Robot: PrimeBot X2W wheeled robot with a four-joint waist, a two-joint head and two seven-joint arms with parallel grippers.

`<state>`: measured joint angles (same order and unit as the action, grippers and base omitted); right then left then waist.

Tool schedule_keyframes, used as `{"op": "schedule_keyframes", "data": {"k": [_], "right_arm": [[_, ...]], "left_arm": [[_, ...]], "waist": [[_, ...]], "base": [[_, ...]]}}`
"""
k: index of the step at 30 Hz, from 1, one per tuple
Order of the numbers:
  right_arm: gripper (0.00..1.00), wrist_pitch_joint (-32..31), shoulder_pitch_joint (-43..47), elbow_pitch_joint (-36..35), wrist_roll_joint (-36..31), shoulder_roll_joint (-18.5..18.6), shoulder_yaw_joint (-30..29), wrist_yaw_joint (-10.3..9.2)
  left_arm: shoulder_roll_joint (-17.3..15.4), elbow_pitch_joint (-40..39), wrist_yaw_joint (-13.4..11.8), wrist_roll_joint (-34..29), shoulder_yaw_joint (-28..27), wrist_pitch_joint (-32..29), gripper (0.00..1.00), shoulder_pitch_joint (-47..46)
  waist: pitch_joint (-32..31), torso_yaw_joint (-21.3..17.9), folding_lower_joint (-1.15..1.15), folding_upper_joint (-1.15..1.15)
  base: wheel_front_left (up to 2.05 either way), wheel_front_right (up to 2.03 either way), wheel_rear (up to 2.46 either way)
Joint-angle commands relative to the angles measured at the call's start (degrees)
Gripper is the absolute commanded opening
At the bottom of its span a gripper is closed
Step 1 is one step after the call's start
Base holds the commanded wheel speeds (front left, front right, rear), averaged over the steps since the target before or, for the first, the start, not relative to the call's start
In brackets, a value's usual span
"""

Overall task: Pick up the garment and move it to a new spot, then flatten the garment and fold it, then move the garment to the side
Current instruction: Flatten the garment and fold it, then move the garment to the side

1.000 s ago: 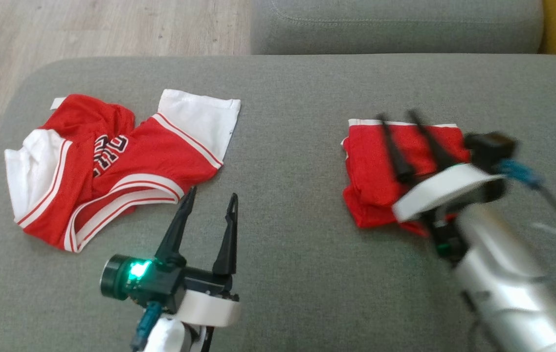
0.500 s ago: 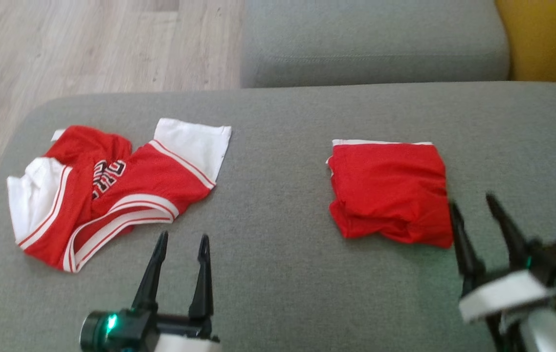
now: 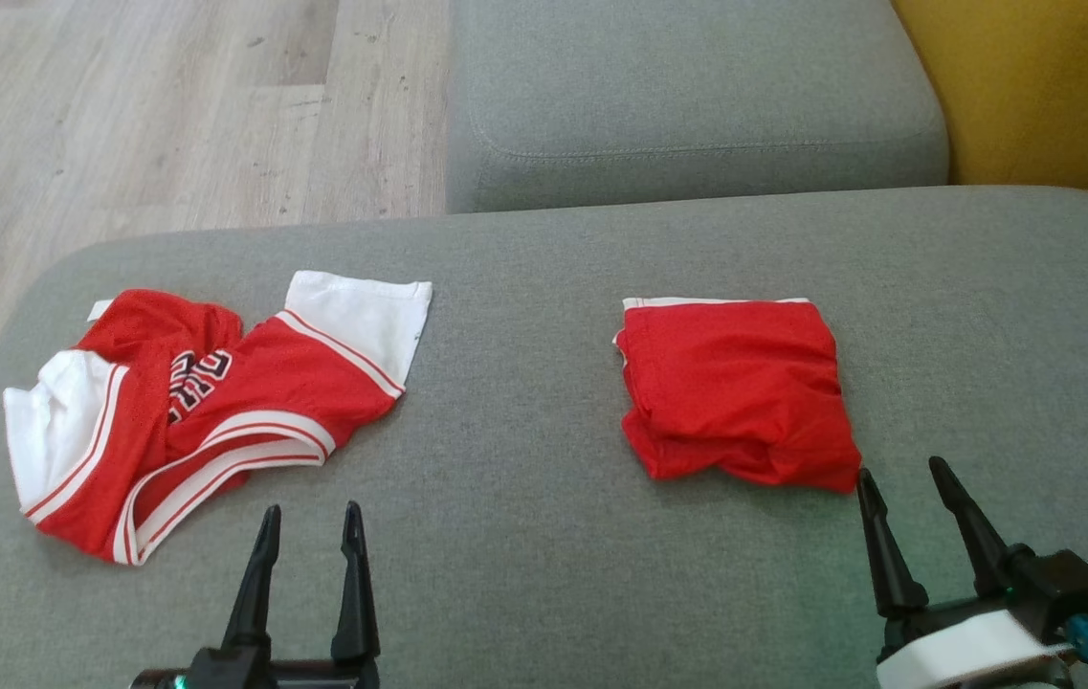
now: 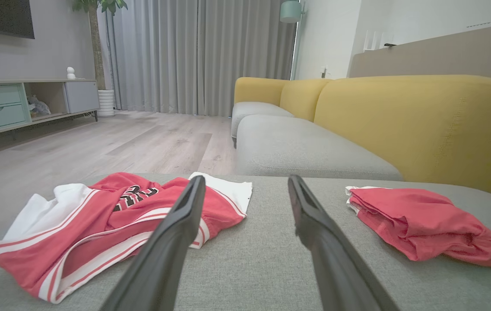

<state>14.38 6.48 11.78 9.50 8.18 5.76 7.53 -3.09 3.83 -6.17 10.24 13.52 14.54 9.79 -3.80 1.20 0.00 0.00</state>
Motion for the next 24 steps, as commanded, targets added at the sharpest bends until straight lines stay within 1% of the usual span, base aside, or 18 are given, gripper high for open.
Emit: {"op": "schedule_keyframes", "data": {"k": [1, 12, 24], "right_arm": [[1.0, 0.6, -1.7, -1.6, -0.2, 0.4, 1.3, -0.04], [1.0, 0.6, -2.1, -1.1, -1.3, 0.7, 2.1, -0.04], [1.0, 0.6, -1.9, -0.9, -1.5, 0.6, 2.5, -0.04]], "left_arm": [[0.2, -1.8, -0.6, 0.3, -2.0, 0.5, 1.0, -2.1], [0.2, -1.2, -0.7, 0.9, -2.1, 0.5, 1.0, -2.1], [0.2, -1.0, 0.8, 2.5, -2.4, 0.5, 1.0, -1.6]], "waist": [[-0.1, 0.0, 0.0, 0.0], [-0.1, 0.2, 0.0, 0.0], [0.0, 0.1, 0.0, 0.0]], "base": [[0.0, 0.0, 0.0], [0.0, 0.0, 0.0], [0.0, 0.0, 0.0]]}}
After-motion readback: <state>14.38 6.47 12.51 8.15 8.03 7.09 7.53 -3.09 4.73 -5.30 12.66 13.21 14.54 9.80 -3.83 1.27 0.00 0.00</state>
